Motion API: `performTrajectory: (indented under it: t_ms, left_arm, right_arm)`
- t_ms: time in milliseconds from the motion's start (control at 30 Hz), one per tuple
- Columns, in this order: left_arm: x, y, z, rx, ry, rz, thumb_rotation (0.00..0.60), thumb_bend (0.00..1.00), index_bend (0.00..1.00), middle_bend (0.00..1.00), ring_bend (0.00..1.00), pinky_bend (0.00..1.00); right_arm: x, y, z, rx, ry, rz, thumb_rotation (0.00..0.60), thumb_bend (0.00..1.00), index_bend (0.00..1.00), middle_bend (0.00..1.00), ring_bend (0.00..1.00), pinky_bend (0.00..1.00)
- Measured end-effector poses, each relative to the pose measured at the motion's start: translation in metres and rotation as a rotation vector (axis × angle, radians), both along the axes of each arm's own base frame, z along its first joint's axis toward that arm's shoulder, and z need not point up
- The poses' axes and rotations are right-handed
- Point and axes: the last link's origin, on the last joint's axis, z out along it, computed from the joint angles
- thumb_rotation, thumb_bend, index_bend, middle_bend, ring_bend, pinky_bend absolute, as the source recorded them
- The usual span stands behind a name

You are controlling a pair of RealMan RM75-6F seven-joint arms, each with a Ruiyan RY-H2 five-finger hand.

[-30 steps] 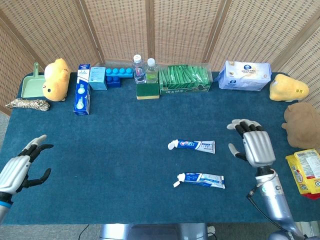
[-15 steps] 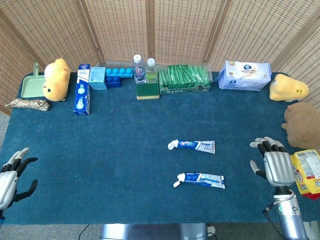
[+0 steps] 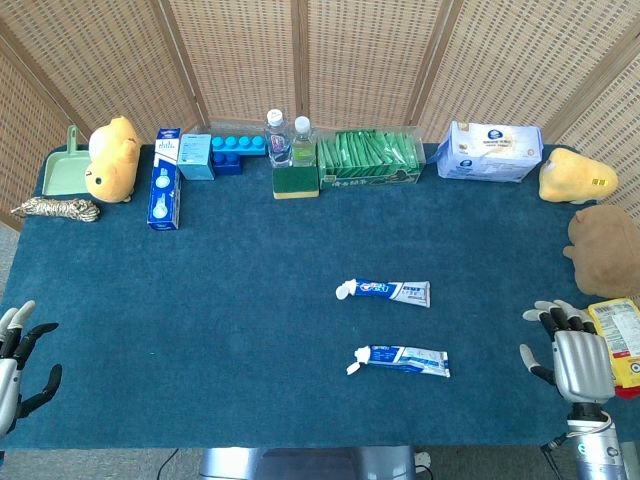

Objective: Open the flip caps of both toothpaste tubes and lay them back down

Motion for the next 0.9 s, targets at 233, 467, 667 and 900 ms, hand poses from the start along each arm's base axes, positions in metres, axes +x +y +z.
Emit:
performTrajectory:
  t_ms: [233,467,667,900]
  left_arm:
    - [0.0055,0.0028,-0.0008,0.002,-0.002,-0.011,0.600,0.40,0.23,0.07,0.00,0.08]
    - [0.0082,0.0021,0.0052,0.024,0.000,-0.013,0.600,0.40,0.23,0.07,0.00,0.08]
    - [0.0072,0.0009,0.0055,0.021,-0.011,-0.006,0.600,0.40,0.23,0.07,0.00,0.08]
    - [0.0070,0.0026,0.0036,0.009,-0.010,-0.004,0.600,0.40,0.23,0.06,0.00,0.08]
  right_arm:
    - [0.0022,0.0015,0.0002,0.006,-0.006,0.017,0.600,0.32,0.36,0.30,0.18,0.22]
    - [0.0047,0.0012,0.0012,0.000,-0.018,0.028,0.600,0.32,0.37,0.30,0.18,0.22]
    - [0.0042,0.0026,-0.0007,-0.003,-0.029,0.025,0.600,0.33,0.37,0.30,0.18,0.22]
    - [0.0023,0.0048,-0.0035,0.003,-0.041,0.008,0.600,0.33,0.37,0.30,0.18,0.22]
